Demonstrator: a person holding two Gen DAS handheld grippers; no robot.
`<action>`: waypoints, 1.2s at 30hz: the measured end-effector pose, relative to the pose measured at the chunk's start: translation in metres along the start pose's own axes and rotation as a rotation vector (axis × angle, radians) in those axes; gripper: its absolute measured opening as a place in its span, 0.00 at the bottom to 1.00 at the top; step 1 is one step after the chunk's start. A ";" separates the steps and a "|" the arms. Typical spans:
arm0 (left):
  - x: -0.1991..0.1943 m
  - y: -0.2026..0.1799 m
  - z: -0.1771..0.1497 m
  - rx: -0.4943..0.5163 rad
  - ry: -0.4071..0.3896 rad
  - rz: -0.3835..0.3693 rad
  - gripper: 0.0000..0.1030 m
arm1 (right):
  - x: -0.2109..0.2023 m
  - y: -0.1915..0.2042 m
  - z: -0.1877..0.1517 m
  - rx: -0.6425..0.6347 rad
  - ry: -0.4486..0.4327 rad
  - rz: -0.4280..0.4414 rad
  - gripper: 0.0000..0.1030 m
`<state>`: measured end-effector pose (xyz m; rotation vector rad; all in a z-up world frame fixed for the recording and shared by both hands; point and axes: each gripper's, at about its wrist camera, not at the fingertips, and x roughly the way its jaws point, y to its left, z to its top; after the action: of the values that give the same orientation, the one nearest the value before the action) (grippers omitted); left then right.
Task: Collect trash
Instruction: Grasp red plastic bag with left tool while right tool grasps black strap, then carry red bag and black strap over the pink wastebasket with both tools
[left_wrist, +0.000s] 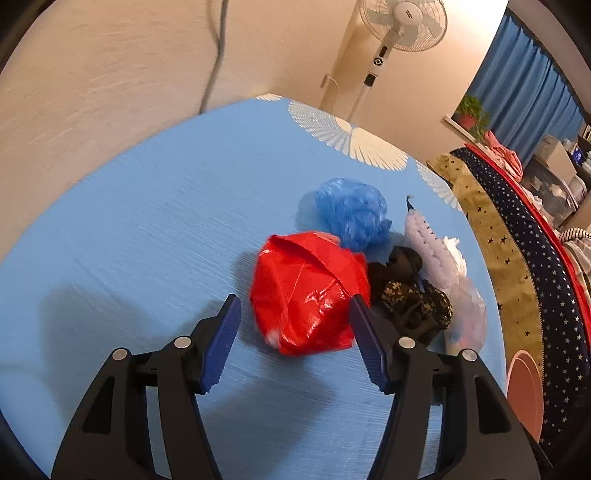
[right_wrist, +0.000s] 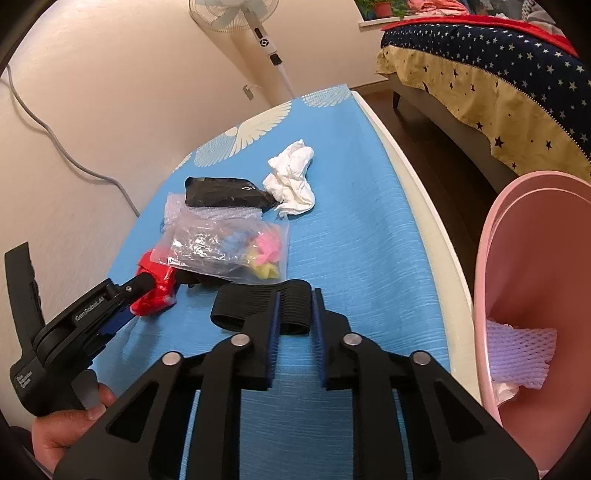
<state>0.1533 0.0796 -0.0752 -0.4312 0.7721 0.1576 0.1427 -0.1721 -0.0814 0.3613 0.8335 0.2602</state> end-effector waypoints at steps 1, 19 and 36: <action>0.002 -0.002 -0.001 0.006 0.008 -0.007 0.58 | 0.000 0.001 0.000 -0.004 0.000 0.001 0.12; -0.022 -0.014 -0.005 0.089 -0.062 0.032 0.46 | -0.025 0.014 -0.002 -0.065 -0.062 0.011 0.07; -0.065 -0.020 -0.020 0.158 -0.115 0.037 0.44 | -0.082 0.020 -0.009 -0.102 -0.153 -0.005 0.07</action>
<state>0.1009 0.0541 -0.0356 -0.2560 0.6740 0.1536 0.0805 -0.1816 -0.0235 0.2796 0.6677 0.2662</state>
